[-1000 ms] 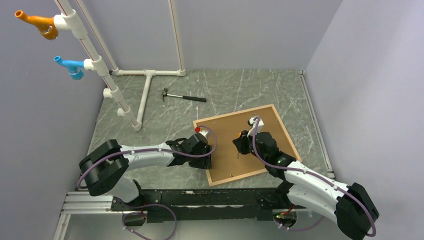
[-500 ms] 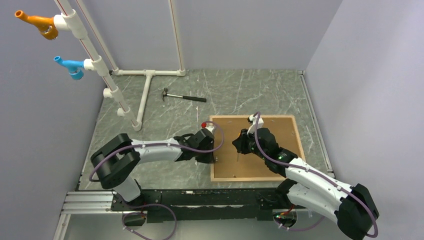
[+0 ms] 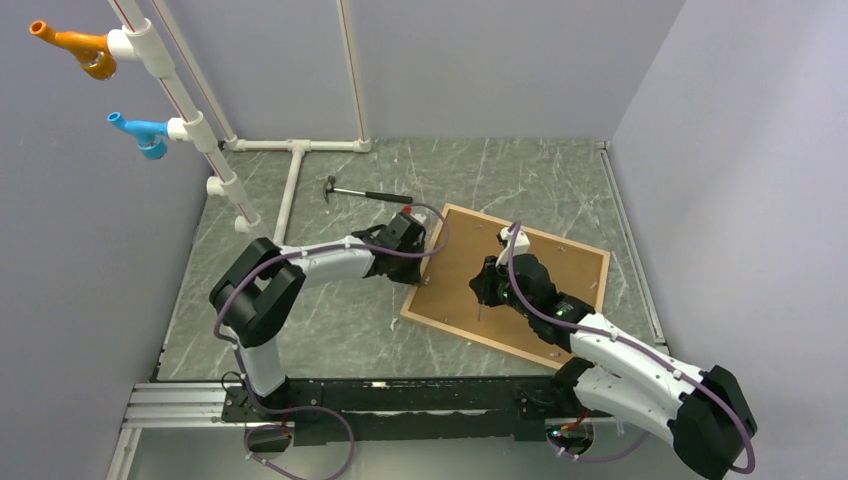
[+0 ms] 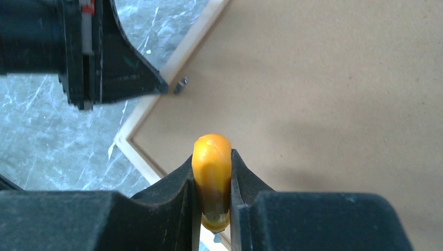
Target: Take the photo out of the frame
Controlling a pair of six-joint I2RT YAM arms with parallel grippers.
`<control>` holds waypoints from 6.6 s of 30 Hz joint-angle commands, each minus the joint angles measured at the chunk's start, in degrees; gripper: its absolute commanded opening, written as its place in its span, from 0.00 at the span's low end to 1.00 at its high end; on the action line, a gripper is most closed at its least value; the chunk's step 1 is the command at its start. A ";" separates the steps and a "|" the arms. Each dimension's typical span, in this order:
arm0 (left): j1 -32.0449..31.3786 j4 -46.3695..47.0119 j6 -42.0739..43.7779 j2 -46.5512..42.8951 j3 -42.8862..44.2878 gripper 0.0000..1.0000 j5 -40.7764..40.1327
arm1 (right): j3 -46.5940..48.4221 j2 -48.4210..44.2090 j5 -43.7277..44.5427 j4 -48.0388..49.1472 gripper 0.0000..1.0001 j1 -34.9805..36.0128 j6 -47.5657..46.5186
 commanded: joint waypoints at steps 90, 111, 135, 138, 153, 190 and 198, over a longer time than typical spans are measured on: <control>3.07 -1.22 -58.97 -11.08 -21.75 0.00 -11.47 | -7.91 4.74 -12.77 28.77 0.00 -1.41 -5.70; 18.96 5.21 -14.63 -7.15 -13.24 0.00 -1.96 | 15.30 33.54 -18.79 30.81 0.00 0.11 -4.74; 25.10 19.00 -14.77 -2.75 -17.29 0.00 16.75 | 39.64 59.88 -20.82 31.60 0.00 1.53 -2.31; 25.37 19.56 -15.18 -2.74 -18.08 0.00 16.89 | 40.94 61.80 -21.14 31.77 0.00 1.47 -2.28; 25.78 21.61 -16.53 -1.87 -19.47 0.00 17.52 | 44.00 65.02 -22.67 32.66 0.00 1.53 -1.85; 26.79 21.33 -15.96 -2.00 -19.51 0.00 17.26 | 38.29 61.28 -21.75 24.04 0.00 1.61 -8.81; 26.88 21.74 -16.21 -1.82 -19.33 0.00 17.78 | 37.10 58.43 -17.07 20.66 0.00 1.57 -11.98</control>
